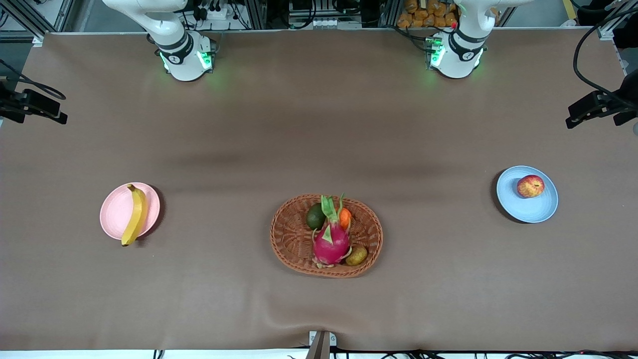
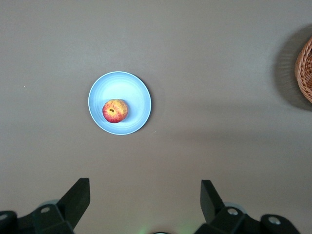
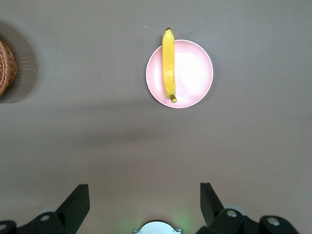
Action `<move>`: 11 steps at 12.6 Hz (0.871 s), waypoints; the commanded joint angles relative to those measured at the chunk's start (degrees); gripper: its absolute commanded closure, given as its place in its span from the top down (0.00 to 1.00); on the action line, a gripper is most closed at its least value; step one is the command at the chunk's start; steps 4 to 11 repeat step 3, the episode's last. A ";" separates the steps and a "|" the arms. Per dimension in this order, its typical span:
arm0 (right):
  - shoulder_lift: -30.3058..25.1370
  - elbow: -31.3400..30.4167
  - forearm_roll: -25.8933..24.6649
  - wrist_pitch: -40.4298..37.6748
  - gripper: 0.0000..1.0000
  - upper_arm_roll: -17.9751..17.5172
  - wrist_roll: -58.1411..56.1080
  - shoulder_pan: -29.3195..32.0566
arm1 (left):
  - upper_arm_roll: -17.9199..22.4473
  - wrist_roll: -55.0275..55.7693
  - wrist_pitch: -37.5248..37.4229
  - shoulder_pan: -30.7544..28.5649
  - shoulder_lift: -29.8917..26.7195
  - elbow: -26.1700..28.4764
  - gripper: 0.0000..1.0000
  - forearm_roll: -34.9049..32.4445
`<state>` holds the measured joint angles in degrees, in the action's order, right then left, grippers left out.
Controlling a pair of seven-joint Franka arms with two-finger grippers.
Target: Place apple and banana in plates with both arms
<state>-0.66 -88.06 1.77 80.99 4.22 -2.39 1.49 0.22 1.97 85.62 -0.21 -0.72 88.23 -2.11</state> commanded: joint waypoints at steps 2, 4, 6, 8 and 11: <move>-1.01 -0.18 -0.62 -0.22 1.00 -0.35 -0.60 0.00 | -0.30 -1.26 0.51 -0.41 -0.51 0.37 1.00 0.26; -1.10 -0.18 -0.62 -0.39 1.00 -0.27 -0.60 0.09 | -0.30 -1.18 0.51 -0.41 -0.51 0.37 1.00 0.35; -1.10 -0.18 -0.62 -0.39 1.00 -0.27 -0.60 0.09 | -0.30 -1.18 0.51 -0.41 -0.51 0.37 1.00 0.35; -1.10 -0.18 -0.62 -0.39 1.00 -0.27 -0.60 0.09 | -0.30 -1.18 0.51 -0.41 -0.51 0.37 1.00 0.35; -1.10 -0.18 -0.62 -0.39 1.00 -0.27 -0.60 0.09 | -0.30 -1.18 0.51 -0.41 -0.51 0.37 1.00 0.35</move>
